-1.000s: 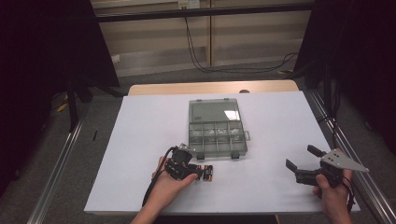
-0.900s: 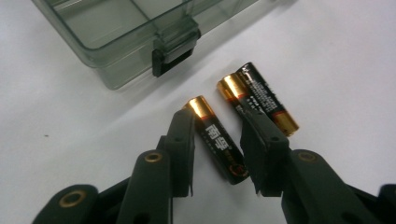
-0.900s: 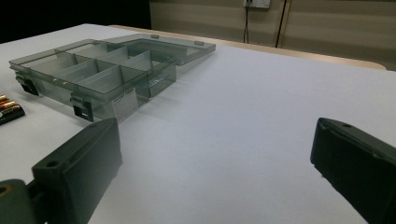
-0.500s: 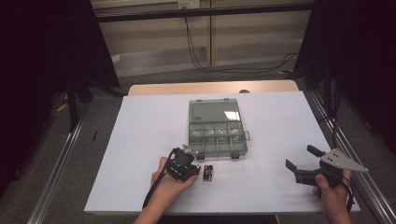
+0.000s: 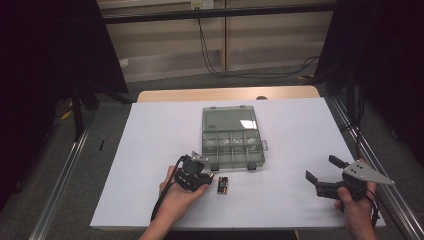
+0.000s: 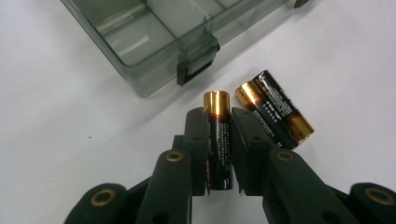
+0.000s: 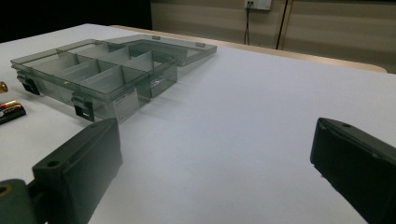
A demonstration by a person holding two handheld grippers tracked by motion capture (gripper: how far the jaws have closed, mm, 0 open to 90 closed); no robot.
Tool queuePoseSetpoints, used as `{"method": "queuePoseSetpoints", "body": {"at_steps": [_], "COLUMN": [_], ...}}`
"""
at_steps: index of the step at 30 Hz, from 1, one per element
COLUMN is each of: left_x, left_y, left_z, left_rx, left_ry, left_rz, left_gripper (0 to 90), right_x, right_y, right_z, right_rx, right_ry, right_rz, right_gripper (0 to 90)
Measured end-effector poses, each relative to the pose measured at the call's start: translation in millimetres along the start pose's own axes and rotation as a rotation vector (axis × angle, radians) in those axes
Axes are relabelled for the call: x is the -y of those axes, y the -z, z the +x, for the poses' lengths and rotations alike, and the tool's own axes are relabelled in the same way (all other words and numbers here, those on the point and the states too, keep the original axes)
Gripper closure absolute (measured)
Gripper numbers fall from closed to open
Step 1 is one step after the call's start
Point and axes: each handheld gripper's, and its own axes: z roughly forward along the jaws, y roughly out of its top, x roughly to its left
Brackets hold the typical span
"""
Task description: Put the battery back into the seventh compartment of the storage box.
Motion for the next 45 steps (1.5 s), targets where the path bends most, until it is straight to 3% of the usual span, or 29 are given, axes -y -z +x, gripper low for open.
{"method": "queuePoseSetpoints", "body": {"at_steps": [8,22,30,45], "left_x": [-12.5,-35.1,-46.3,-64.2], "left_y": [4.7,4.0,3.3,-0.9], "left_z": [-0.4,-2.3,-4.1,-7.3], "left_rx": [0.046,0.085,0.076,0.105], "left_ry": [-0.015,-0.028,-0.036,-0.045], "left_rz": [-0.01,-0.036,-0.048,-0.061], "left_gripper": [77.0,77.0,77.0,77.0], "right_x": [-0.7,-1.0,-1.2,-1.2], "right_y": [1.0,1.8,2.0,1.8], "right_z": [0.2,0.9,1.1,1.1], "right_rx": [-0.001,-0.004,-0.005,-0.003], "right_ry": [-0.001,0.004,0.004,0.005], "right_rz": [-0.011,-0.012,-0.011,-0.013], "right_gripper": [1.3,1.3,1.3,1.3]}}
